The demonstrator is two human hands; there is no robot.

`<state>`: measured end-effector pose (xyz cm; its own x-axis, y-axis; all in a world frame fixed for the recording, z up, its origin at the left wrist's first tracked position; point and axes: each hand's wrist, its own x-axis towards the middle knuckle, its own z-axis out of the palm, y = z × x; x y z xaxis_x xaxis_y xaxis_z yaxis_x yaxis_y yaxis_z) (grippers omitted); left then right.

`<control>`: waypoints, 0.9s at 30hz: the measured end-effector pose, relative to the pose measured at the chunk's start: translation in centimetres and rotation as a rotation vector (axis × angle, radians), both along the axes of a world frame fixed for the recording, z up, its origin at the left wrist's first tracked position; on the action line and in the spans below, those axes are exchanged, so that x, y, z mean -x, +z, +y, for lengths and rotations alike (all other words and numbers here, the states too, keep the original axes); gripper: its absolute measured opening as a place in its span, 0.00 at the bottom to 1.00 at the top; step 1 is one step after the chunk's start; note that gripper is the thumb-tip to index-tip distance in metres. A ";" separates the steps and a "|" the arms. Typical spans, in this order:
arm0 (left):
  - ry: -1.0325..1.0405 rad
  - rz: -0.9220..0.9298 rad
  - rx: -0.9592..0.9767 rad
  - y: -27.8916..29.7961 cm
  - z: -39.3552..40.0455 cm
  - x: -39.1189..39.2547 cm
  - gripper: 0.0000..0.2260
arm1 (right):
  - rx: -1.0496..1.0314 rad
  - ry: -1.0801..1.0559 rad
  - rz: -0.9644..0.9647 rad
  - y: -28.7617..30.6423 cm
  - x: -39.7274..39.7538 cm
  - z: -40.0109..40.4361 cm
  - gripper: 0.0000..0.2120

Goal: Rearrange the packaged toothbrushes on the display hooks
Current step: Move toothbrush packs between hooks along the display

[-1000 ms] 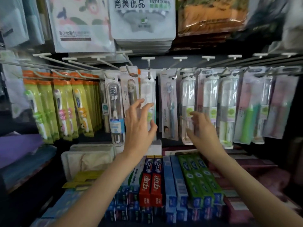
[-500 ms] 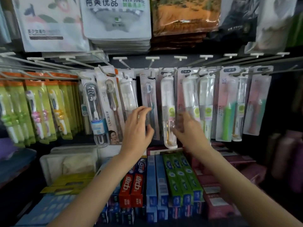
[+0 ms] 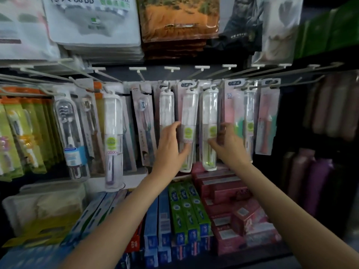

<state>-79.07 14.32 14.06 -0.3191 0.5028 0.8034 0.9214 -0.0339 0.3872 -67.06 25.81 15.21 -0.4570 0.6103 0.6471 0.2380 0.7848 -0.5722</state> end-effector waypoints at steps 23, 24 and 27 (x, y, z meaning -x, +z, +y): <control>-0.085 -0.224 -0.025 -1.2 3.1 0.3 0.33 | 0.193 0.197 0.110 0.1 -6.8 5.7 0.19; -0.065 -0.193 -0.024 -1.4 3.0 0.5 0.32 | 0.192 0.212 0.106 0.0 -6.9 5.8 0.18; 0.001 -0.105 -0.033 -1.6 2.5 0.9 0.32 | 0.226 0.301 0.108 -0.4 -6.6 5.7 0.18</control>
